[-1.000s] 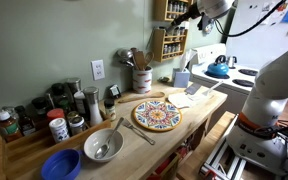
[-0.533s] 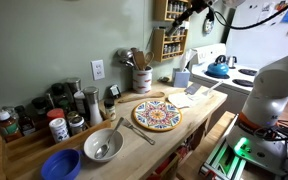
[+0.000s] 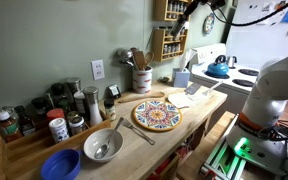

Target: Remove the spice bottle from the shelf

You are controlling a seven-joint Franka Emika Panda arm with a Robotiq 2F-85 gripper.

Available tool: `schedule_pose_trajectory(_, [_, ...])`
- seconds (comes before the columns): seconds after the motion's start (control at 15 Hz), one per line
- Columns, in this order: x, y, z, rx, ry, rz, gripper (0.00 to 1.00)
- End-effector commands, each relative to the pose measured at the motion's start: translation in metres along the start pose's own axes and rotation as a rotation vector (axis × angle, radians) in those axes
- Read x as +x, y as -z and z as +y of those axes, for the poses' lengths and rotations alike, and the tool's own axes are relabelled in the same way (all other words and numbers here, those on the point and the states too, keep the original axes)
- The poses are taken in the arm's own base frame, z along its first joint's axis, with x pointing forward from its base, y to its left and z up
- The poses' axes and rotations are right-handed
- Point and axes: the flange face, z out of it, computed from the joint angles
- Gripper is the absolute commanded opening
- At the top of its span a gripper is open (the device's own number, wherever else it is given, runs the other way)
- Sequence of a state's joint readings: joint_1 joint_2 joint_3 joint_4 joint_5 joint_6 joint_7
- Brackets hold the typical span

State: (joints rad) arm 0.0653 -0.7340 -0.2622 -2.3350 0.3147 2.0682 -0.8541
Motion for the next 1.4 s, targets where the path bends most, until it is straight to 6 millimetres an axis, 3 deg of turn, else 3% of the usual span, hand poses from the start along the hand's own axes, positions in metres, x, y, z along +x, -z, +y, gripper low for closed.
schedule_pose_trajectory(0.0, [0.035,-0.035,0.028,0.026,-0.067,-0.178,0.29])
schedule_pose_trajectory(0.27, [0.051,-0.071,0.04,-0.047,-0.121,-0.307,0.29])
schedule_pose_trajectory(0.33, [0.043,-0.066,0.033,-0.029,-0.101,-0.243,0.54])
schedule_pose_trajectory(0.47, [0.05,-0.082,0.038,-0.032,-0.107,-0.279,0.54])
schedule_pose_trajectory(0.6, [0.051,-0.082,0.041,-0.035,-0.11,-0.286,0.54])
schedule_pose_trajectory(0.67, [0.051,-0.08,0.042,-0.037,-0.112,-0.285,0.29])
schedule_pose_trajectory(0.73, [0.053,-0.085,0.039,-0.024,-0.113,-0.282,0.29])
schedule_pose_trajectory(1.07, [0.059,-0.114,-0.009,-0.022,-0.108,-0.304,0.29])
schedule_pose_trajectory(1.33, [0.059,-0.144,-0.043,-0.022,-0.199,-0.32,0.29])
